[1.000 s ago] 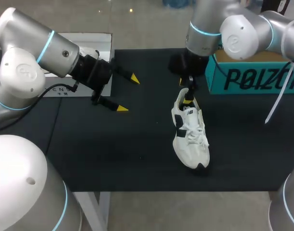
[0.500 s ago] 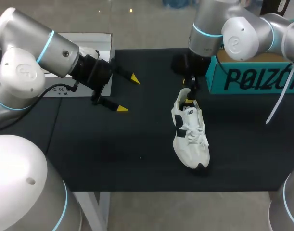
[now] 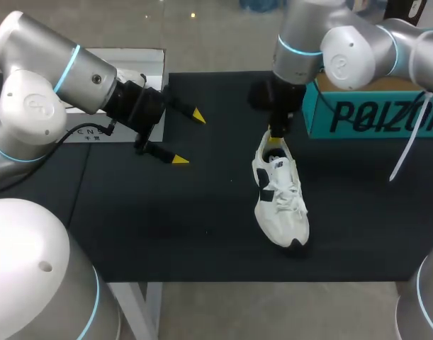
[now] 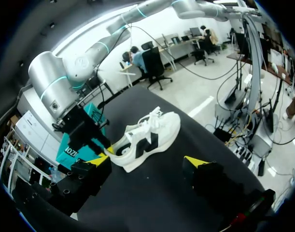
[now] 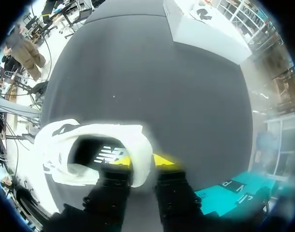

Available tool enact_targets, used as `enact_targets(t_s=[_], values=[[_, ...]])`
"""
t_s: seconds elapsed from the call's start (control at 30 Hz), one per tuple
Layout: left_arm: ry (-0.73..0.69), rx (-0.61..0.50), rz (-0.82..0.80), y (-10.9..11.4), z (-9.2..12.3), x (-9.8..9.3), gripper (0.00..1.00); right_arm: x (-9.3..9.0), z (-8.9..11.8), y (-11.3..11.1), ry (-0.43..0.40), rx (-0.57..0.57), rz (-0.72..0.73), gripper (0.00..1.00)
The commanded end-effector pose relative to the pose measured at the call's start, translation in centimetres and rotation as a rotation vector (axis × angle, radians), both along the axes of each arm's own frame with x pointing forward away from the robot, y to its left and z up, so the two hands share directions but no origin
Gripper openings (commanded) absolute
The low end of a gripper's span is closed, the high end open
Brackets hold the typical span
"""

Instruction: Take the shoe out of the shoebox, open the shoe tongue, remove and reinsert the insole, then place the shoe into the shoebox

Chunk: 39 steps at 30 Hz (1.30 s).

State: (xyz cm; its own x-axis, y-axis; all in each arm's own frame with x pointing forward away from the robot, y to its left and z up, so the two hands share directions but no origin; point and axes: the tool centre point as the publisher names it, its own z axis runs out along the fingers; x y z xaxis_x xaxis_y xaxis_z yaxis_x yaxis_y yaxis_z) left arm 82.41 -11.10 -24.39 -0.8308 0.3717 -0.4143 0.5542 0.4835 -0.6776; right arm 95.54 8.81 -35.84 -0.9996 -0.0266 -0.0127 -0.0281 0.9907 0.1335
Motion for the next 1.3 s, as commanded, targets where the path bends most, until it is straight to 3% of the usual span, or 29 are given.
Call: enact_targets(t_s=[0.03, 0.23, 0.47, 0.6, 0.77, 0.97, 1.03, 1.3], values=[[0.001, 0.003, -0.001, 0.0, 0.0, 0.0, 1.0, 0.1, 0.4, 0.5, -0.01, -0.01, 0.007, 0.0], [0.001, 0.003, -0.001, 0.0, 0.0, 0.0, 1.0, -0.6, 2.6, 0.1, -0.043, -0.002, 0.002, 0.0], [0.001, 0.003, -0.001, 0.0, 0.0, 0.0, 1.0, -0.2, 8.3, -0.6, -0.08, -0.019, -0.005, 0.0], [0.001, 0.003, -0.001, 0.0, 0.0, 0.0, 1.0, 1.1, 13.0, -1.6, -0.085, -0.045, -0.015, 0.0], [0.001, 0.003, -0.001, 0.0, 0.0, 0.0, 1.0, 3.9, 18.3, -3.7, -0.089, -0.063, -0.032, 0.0], [0.001, 0.003, -0.001, 0.0, 0.0, 0.0, 1.0, 7.2, 23.2, -7.5, -0.074, -0.056, -0.103, 0.0], [0.001, 0.003, -0.001, 0.0, 0.0, 0.0, 1.0, 7.7, 24.3, -8.5, -0.061, -0.052, -0.136, 0.0], [0.001, 0.003, -0.001, 0.0, 0.0, 0.0, 1.0, 7.7, 24.3, -8.5, -0.061, -0.052, -0.136, 0.0]])
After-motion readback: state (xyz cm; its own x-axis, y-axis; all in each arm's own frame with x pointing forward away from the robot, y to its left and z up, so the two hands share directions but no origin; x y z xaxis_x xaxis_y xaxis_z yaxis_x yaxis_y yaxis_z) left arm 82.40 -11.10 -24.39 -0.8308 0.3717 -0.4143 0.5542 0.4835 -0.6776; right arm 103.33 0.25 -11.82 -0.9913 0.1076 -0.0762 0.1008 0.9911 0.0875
